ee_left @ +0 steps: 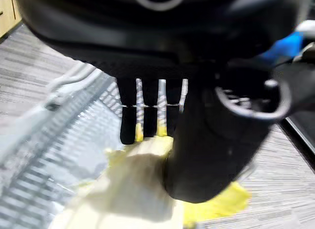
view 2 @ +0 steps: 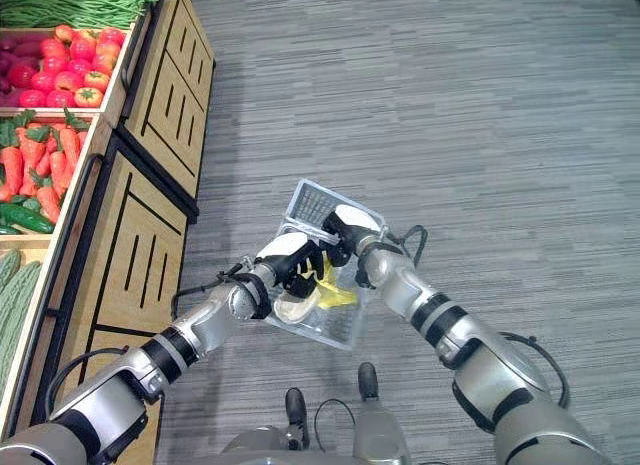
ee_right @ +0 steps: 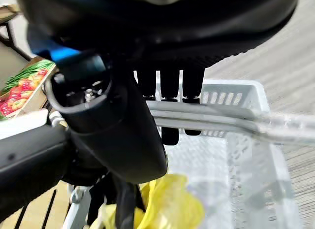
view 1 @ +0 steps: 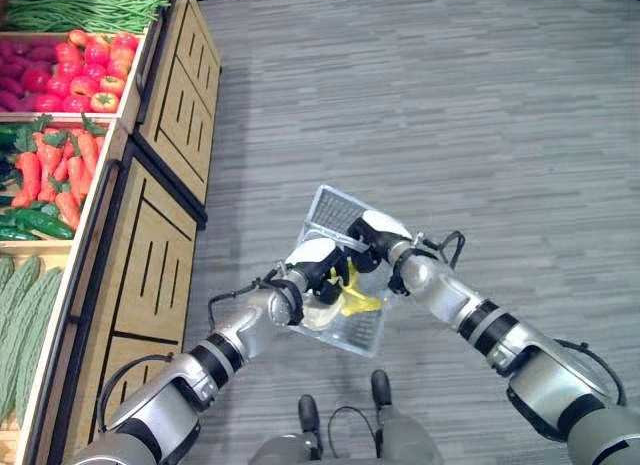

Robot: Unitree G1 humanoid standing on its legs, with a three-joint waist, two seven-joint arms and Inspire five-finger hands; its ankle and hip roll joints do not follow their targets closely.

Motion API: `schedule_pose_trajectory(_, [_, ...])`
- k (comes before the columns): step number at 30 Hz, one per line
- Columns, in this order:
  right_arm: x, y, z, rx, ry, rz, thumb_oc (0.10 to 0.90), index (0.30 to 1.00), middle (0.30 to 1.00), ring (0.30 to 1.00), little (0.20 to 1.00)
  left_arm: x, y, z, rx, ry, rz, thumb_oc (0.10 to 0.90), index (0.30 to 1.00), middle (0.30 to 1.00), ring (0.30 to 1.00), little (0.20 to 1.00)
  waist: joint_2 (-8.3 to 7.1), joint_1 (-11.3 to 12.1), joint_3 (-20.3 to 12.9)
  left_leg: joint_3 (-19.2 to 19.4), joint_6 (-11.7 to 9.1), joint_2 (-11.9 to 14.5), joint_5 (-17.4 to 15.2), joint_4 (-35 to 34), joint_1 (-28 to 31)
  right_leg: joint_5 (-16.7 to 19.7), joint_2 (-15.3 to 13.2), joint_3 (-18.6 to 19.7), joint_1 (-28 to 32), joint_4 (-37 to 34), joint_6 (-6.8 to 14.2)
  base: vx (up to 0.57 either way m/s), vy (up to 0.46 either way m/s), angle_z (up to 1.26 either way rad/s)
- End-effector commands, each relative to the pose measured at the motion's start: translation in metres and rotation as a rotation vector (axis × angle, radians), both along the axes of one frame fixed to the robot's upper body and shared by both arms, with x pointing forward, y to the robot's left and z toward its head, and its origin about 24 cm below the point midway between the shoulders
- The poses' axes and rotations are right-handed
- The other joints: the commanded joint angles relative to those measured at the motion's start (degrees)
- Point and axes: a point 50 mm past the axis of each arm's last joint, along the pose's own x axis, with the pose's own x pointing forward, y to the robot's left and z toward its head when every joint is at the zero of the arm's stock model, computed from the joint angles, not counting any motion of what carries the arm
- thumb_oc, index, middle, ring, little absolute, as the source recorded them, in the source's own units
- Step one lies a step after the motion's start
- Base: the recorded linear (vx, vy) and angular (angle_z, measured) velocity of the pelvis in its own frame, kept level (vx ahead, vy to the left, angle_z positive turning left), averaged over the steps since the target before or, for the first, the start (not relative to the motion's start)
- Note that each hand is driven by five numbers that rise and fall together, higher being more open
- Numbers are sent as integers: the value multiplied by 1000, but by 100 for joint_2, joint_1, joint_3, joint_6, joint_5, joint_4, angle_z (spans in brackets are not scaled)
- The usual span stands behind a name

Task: Get the vegetables into the basket

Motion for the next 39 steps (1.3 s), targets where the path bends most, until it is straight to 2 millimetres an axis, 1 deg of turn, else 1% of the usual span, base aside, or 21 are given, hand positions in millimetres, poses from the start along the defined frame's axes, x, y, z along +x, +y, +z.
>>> schedule_pose_trajectory(1, [-9, 81, 98, 340, -323, 341, 400, 300, 300, 300, 300, 18, -12, 22, 6, -98, -28, 400, 300, 300, 300, 300, -322, 81, -450, -68, -448, 446, -628, 550, -12, -472, -365, 76, 49, 371, 473, 17, -9, -14])
schedule_pose_trajectory(4, [-21, 79, 104, 380, -332, 391, 400, 300, 300, 300, 300, 19, -4, 20, 1, -77, 1, 400, 300, 300, 300, 300, -330, 56, -462, -40, -450, 461, -612, 531, 9, -470, -344, 92, 56, 364, 470, 28, -4, -10])
schedule_pose_trajectory(6, [-26, 76, 105, 414, -324, 406, 400, 300, 300, 300, 300, 20, 0, 23, -14, -80, 15, 400, 300, 300, 300, 300, -343, 45, -443, -33, -450, 464, -550, 544, -17, -425, -343, 87, 33, 378, 452, -13, -11, -2])
schedule_pose_trajectory(8, [-29, 74, 106, 420, -323, 415, 400, 300, 300, 300, 300, 20, 1, 26, -19, -84, 12, 400, 300, 300, 300, 300, -323, 45, -462, -46, -453, 472, -617, 526, 28, -483, -334, 67, 77, 356, 463, 22, -1, 0])
schedule_pose_trajectory(12, [-36, 69, 109, 422, -334, 443, 400, 300, 300, 300, 300, 20, -1, 34, -30, -104, -12, 400, 300, 300, 300, 300, -342, 32, -445, -67, -460, 471, -531, 510, -9, -431, -335, 43, 45, 361, 448, -28, -24, 1])
schedule_pose_trajectory(13, [-38, 64, 109, 416, -339, 439, 400, 300, 300, 300, 300, 20, -1, 40, -39, -121, -19, 900, 1000, 1000, 1000, 1000, -323, 33, -448, -78, -466, 472, -525, 499, 1, -450, -335, 11, 64, 365, 446, 14, -11, 4])
schedule_pose_trajectory(16, [-40, 63, 106, 432, -316, 438, 400, 300, 300, 300, 300, 18, -3, 42, -45, -122, -38, 900, 1000, 1000, 1000, 1000, -319, 32, -458, -100, -463, 478, -530, 497, 17, -467, -338, -11, 97, 363, 434, 11, -14, 4])
schedule_pose_trajectory(17, [-40, 62, 99, 465, -271, 426, 400, 300, 300, 300, 300, 18, -4, 43, -48, -124, -38, 900, 1000, 1000, 1000, 1000, -316, 29, -456, -103, -462, 474, -534, 500, 21, -472, -339, -16, 106, 368, 434, 7, -12, 3])
schedule_pose_trajectory(18, [-39, 61, 97, 426, -277, 424, 400, 300, 300, 300, 300, 18, -4, 44, -38, -130, -49, 900, 1000, 1000, 1000, 1000, -315, 42, -475, -120, -463, 473, -550, 511, 36, -492, -338, -27, 133, 375, 431, 7, -13, 4])
schedule_pose_trajectory(20, [-38, 60, 96, 407, -281, 415, 400, 300, 300, 300, 300, 17, -4, 45, -46, -128, -52, 900, 1000, 1000, 1000, 1000, -306, 45, -482, -127, -463, 474, -562, 526, 50, -500, -345, -43, 166, 377, 428, 4, -7, 2])
schedule_pose_trajectory(24, [-37, 59, 91, 406, -259, 402, 400, 300, 300, 300, 300, 16, -3, 46, -69, -114, -49, 900, 1000, 1000, 1000, 1000, -297, 56, -515, -150, -460, 473, -584, 551, 73, -521, -351, -71, 222, 380, 423, 0, 0, 0])
schedule_pose_trajectory(27, [-32, 52, 79, 367, -229, 358, 400, 300, 300, 300, 300, 15, -2, 45, -74, -101, -47, 900, 1000, 1000, 1000, 1000, -267, 95, -576, -197, -467, 478, -598, 573, 98, -564, -359, -114, 293, 399, 413, 7, -7, 3])
schedule_pose_trajectory(28, [-32, 53, 79, 367, -229, 358, 400, 300, 300, 300, 300, 15, -1, 45, -74, -101, -47, 900, 1000, 1000, 1000, 1000, -267, 90, -576, -203, -467, 479, -598, 573, 100, -566, -360, -120, 298, 399, 413, 4, -15, 7])
schedule_pose_trajectory(29, [-29, 45, 66, 336, -199, 310, 400, 300, 300, 300, 300, 13, -1, 44, -75, -93, -57, 900, 1000, 1000, 1000, 1000, -255, 123, -614, -229, -468, 483, -597, 568, 122, -593, -360, -163, 339, 419, 407, 10, -16, 8])
schedule_pose_trajectory(33, [-25, 27, 40, 278, -131, 209, 400, 300, 300, 300, 300, 7, 1, 49, -105, -86, -77, 900, 1000, 1000, 1000, 1000, -222, 179, -702, -320, -471, 481, -580, 516, 175, -652, -373, -250, 437, 443, 392, 8, -12, 18])
schedule_pose_trajectory(34, [-25, 27, 39, 278, -130, 210, 400, 300, 300, 300, 300, 7, 2, 49, -105, -84, -77, 900, 1000, 1000, 1000, 1000, -224, 169, -706, -329, -472, 481, -578, 511, 180, -655, -373, -259, 445, 442, 392, 24, -15, 14])
schedule_pose_trajectory(35, [-22, 10, 23, 220, -96, 136, 400, 300, 300, 300, 300, 2, 9, 50, -133, -63, -81, 900, 1000, 1000, 1000, 1000, -191, 236, -750, -392, -477, 481, -572, 497, 202, -692, -387, -311, 502, 455, 383, 33, -18, 16])
schedule_pose_trajectory(36, [-25, -4, -1, 216, -15, 57, 400, 300, 300, 300, 300, -5, 20, 41, -162, 2, -61, 900, 1000, 1000, 1000, 1000, -175, 248, -796, -454, -479, 473, -572, 476, 247, -727, -394, -366, 573, 469, 374, 38, -14, 24])
schedule_pose_trajectory(37, [-24, -10, -7, 180, 1, 38, 400, 300, 300, 300, 300, -6, 26, 36, -172, 38, -43, 900, 1000, 1000, 1000, 1000, -161, 269, -811, -475, -480, 472, -572, 475, 259, -745, -398, -382, 600, 472, 367, 35, -2, 29])
schedule_pose_trajectory(38, [-26, -16, -18, 167, 32, 5, 400, 300, 300, 300, 300, -9, 34, 25, -192, 105, -5, 900, 1000, 1000, 1000, 1000, -143, 287, -829, -494, -482, 472, -569, 469, 287, -763, -403, -408, 637, 484, 363, 33, 4, 35])
schedule_pose_trajectory(39, [-27, -19, -29, 148, 66, -21, 400, 300, 300, 300, 300, -13, 37, 4, -159, 173, 29, 900, 1000, 1000, 1000, 1000, -145, 278, -851, -523, -484, 471, -570, 463, 315, -784, -400, -416, 673, 489, 354, 37, 0, 31])
